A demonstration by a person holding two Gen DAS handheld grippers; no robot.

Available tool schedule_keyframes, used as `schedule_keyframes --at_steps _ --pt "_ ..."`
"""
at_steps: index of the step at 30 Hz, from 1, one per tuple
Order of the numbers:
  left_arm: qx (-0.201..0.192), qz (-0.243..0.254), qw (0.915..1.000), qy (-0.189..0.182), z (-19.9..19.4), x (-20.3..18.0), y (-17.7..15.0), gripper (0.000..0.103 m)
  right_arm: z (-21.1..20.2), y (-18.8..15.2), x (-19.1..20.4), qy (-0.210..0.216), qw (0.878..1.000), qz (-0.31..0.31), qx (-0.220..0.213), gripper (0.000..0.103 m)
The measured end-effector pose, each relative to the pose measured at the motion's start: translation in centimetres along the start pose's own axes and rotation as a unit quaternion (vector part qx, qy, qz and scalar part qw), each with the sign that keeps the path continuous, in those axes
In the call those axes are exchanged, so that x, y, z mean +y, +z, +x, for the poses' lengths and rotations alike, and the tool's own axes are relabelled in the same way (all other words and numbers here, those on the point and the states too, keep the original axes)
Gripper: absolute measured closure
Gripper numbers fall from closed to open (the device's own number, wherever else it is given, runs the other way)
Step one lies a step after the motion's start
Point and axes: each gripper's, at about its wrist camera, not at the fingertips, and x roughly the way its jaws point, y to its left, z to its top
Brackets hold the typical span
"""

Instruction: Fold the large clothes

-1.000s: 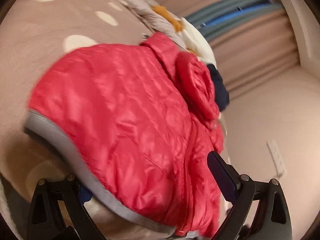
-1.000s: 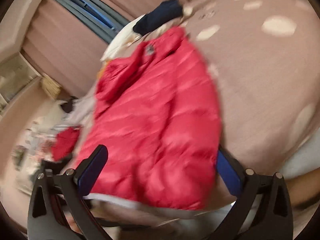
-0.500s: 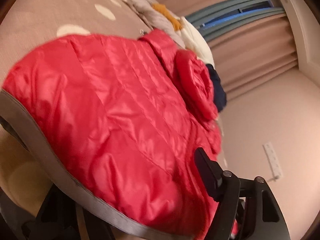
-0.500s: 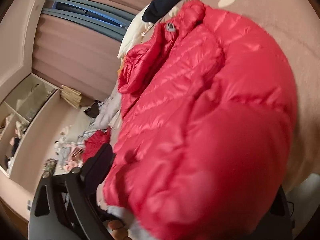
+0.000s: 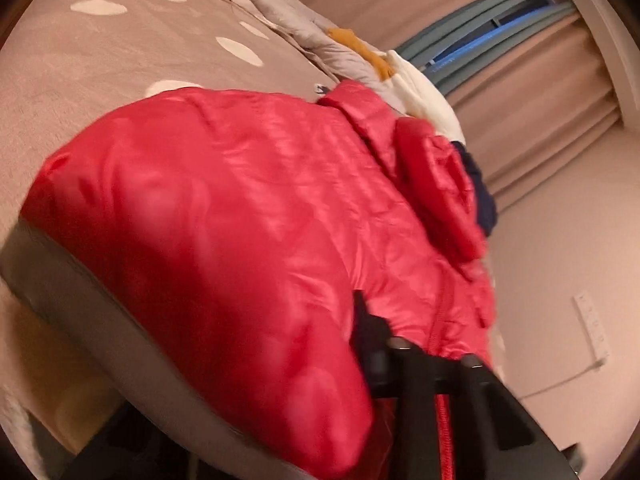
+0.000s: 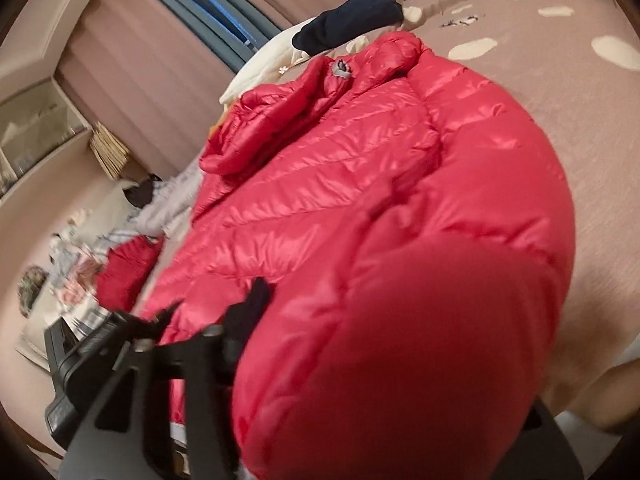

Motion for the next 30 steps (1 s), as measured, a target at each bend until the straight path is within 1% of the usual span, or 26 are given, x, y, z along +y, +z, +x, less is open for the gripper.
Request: schedule_keyframes --at_steps 2,3,9,14,17,19,22,26,30 --pt "0.004 0.006 1.0 0.005 -0.1 0.0 0.1 0.079 0.2 0.2 -0.5 -0.011 1.0 0.005 -0.001 0.075" --pt "0.005 0.01 0.9999 0.009 -0.1 -0.2 0.1 0.079 0.2 0.3 -0.7 -0.012 1.0 0.006 -0.001 0.077" --pt "-0.002 0.03 0.9992 0.026 0.0 -0.7 -0.2 0.079 0.5 0.7 -0.8 -0.025 1.0 0.0 0.005 0.078" --pt "-0.003 0.03 0.9993 0.023 0.1 -0.5 0.0 0.079 0.3 0.3 0.0 -0.043 0.999 -0.02 0.004 0.079" --pt "-0.007 0.043 0.9986 0.029 0.0 -0.7 -0.2 0.079 0.5 0.4 0.4 -0.056 0.998 -0.029 0.006 0.079" --pt "-0.015 0.065 0.9969 0.042 0.0 -1.4 -0.4 0.079 0.6 0.4 0.4 -0.059 0.998 -0.03 0.005 0.08" --pt "-0.034 0.103 0.9918 0.068 -0.1 -2.2 -1.0 0.079 0.5 0.4 0.2 -0.054 0.998 -0.024 0.001 0.08" --pt "-0.044 0.115 0.9896 0.075 -0.2 -2.5 -1.0 0.079 0.4 0.8 -0.3 -0.04 0.999 -0.002 0.007 0.08" --pt "-0.055 0.13 0.9863 0.085 -0.2 -2.9 -1.0 0.079 0.4 1.3 0.3 -0.053 0.998 -0.015 0.018 0.081"
